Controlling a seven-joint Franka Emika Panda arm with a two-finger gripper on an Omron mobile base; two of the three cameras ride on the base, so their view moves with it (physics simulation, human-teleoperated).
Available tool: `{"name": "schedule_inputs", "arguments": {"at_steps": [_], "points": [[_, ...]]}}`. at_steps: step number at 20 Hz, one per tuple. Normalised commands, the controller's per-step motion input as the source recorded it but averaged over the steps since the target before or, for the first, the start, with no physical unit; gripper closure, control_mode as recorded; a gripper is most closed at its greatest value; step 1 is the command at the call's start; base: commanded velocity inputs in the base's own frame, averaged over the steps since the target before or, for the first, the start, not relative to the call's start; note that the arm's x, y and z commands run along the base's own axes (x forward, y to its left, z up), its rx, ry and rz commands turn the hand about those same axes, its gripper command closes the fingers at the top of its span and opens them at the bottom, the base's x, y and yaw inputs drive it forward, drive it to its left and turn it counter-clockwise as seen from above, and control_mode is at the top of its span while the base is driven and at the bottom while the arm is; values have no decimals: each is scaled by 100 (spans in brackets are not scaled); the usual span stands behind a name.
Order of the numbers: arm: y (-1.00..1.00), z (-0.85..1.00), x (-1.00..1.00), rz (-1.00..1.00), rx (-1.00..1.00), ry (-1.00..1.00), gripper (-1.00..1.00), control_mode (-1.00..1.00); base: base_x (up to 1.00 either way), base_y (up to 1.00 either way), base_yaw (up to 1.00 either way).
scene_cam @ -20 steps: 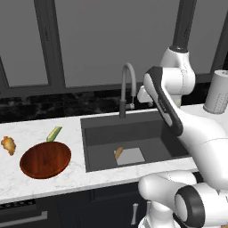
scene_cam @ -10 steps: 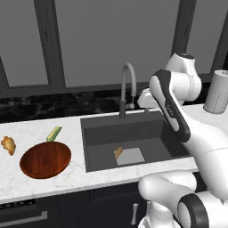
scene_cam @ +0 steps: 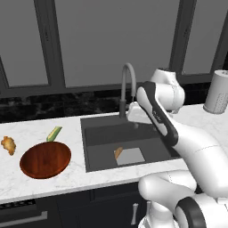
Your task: Pick the sweet potato from the sink and place it in the bowl. Then pick the bowl and place it in the microwave. Then close the microwave door and press the start button.
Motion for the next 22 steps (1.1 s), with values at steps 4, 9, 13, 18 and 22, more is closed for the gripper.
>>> {"name": "schedule_inputs", "arguments": {"at_steps": [4, 9, 13, 18, 22], "points": [[44, -78, 0, -23, 0, 11, -100, -100, 0, 0, 0], [5, -30, 25, -9, -2, 8, -100, -100, 0, 0, 0], [13, -44, 36, -10, -8, 3, -100, -100, 0, 0, 0], [2, -37, 48, -4, -3, 1, -100, -100, 0, 0, 0], [0, -36, 39, 0, -2, -2, -100, -100, 0, 0, 0]]}}
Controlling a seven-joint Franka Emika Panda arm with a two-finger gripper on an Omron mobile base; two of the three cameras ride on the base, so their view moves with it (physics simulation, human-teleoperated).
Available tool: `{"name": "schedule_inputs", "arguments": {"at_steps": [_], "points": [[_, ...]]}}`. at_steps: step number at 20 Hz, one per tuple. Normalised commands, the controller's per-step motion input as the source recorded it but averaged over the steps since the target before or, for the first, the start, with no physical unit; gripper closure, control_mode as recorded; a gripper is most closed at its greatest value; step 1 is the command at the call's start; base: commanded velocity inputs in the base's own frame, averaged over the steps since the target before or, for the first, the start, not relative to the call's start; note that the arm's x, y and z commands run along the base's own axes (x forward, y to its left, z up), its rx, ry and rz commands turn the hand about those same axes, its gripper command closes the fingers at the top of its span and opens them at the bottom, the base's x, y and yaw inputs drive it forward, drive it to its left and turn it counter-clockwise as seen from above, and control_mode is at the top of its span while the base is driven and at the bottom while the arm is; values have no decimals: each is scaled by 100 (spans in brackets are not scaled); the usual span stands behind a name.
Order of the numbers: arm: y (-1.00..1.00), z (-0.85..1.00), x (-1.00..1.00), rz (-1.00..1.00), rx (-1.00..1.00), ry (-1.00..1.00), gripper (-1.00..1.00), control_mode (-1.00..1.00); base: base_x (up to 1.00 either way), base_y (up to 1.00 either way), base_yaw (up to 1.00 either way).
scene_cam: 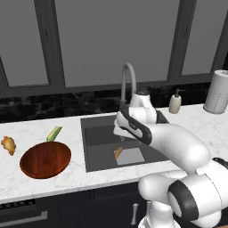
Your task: Pick the sweet potato from the sink and place it in the bowl. Then pick the bowl and place it in the microwave. Then close the microwave door and press the start button.
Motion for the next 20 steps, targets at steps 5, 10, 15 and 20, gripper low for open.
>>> {"name": "schedule_inputs", "arguments": {"at_steps": [5, 10, 15, 20], "points": [[5, -30, 54, -1, 0, -2, -100, -100, 0, 0, 0], [-1, -26, 37, -2, 0, 0, -100, -100, 0, 0, 0], [0, -35, 52, -3, -3, 9, -100, -100, 0, 0, 0], [3, -41, 38, -2, -6, 0, -100, -100, 0, 0, 0]]}}
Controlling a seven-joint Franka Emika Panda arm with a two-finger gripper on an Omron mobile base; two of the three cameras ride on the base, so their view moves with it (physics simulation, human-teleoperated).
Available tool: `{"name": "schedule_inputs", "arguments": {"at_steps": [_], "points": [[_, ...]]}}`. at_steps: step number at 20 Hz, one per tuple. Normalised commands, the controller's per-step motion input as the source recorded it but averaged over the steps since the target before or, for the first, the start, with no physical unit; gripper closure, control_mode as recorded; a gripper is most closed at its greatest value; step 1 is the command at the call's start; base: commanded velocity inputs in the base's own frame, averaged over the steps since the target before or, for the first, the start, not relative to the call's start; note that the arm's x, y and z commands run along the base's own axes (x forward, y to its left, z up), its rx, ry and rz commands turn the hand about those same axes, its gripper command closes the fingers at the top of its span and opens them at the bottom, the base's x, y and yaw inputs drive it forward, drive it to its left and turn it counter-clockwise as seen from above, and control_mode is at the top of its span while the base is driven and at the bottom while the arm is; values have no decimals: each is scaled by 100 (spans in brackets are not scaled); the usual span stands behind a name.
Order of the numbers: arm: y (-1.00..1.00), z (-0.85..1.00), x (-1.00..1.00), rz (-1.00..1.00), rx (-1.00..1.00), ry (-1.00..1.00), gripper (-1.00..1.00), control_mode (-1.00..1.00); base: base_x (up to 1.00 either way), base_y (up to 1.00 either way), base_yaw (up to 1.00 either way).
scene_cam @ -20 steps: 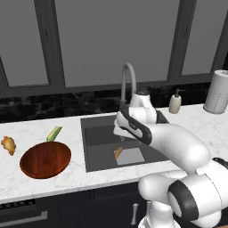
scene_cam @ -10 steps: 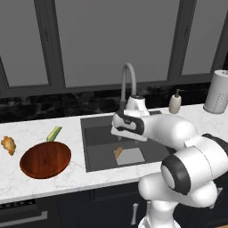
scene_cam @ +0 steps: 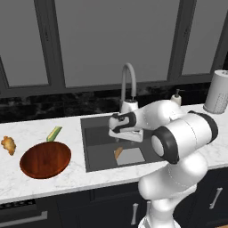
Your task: Pick the sweet potato from the sink and place it in the bowl. Then pick the bowl and place it in the microwave. Then close the microwave door and press the start button.
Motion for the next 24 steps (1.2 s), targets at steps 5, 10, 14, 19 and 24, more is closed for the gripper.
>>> {"name": "schedule_inputs", "arguments": {"at_steps": [5, 10, 14, 19, 24], "points": [[16, -23, 32, -8, -5, 0, -100, -100, 0, 0, 0], [0, -22, 33, -2, -1, -3, -100, -100, 0, 0, 0], [0, -31, 32, 0, 0, -1, -100, -100, 0, 0, 0], [0, -38, 28, 0, 0, -3, -100, -100, 0, 0, 0], [0, -39, 32, -2, 0, 0, -100, -100, 0, 0, 0]]}}
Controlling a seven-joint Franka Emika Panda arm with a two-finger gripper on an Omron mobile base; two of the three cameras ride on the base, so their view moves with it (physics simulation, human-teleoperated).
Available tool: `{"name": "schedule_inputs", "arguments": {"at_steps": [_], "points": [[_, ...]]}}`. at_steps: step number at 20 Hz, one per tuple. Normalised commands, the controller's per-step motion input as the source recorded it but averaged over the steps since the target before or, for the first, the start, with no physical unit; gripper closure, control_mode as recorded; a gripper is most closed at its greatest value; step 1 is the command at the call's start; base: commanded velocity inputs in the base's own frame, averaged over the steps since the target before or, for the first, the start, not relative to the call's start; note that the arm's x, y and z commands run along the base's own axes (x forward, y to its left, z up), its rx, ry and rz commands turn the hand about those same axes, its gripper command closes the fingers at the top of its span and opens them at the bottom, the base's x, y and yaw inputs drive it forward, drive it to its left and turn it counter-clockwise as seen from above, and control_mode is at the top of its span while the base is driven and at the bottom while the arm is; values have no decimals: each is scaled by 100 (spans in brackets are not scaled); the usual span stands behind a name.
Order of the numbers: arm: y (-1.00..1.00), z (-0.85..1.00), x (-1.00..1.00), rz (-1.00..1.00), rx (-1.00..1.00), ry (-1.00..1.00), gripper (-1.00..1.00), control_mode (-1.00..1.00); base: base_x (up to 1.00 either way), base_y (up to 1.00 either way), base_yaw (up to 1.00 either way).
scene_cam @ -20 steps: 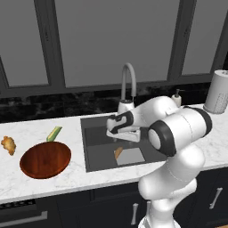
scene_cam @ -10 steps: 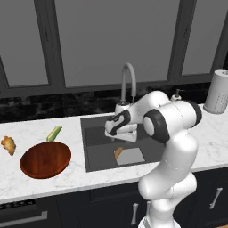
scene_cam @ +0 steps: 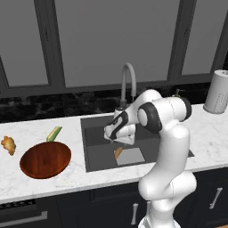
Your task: Pick the sweet potato from the sink and place it in the bowl. Then pick the bowl and place it in the microwave. Then close the microwave door and press the start button.
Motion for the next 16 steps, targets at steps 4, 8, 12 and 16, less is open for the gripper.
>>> {"name": "schedule_inputs", "arguments": {"at_steps": [4, 8, 12, 16], "points": [[0, -30, 34, -1, 0, 0, -100, -100, 0, 0, 0], [0, -23, 37, -1, -1, -2, -100, -100, 0, 0, 0], [0, -35, 19, 0, -1, -1, -100, -100, 0, 0, 0], [0, -48, 0, 0, 0, 0, -100, -100, 0, 0, 0]]}}
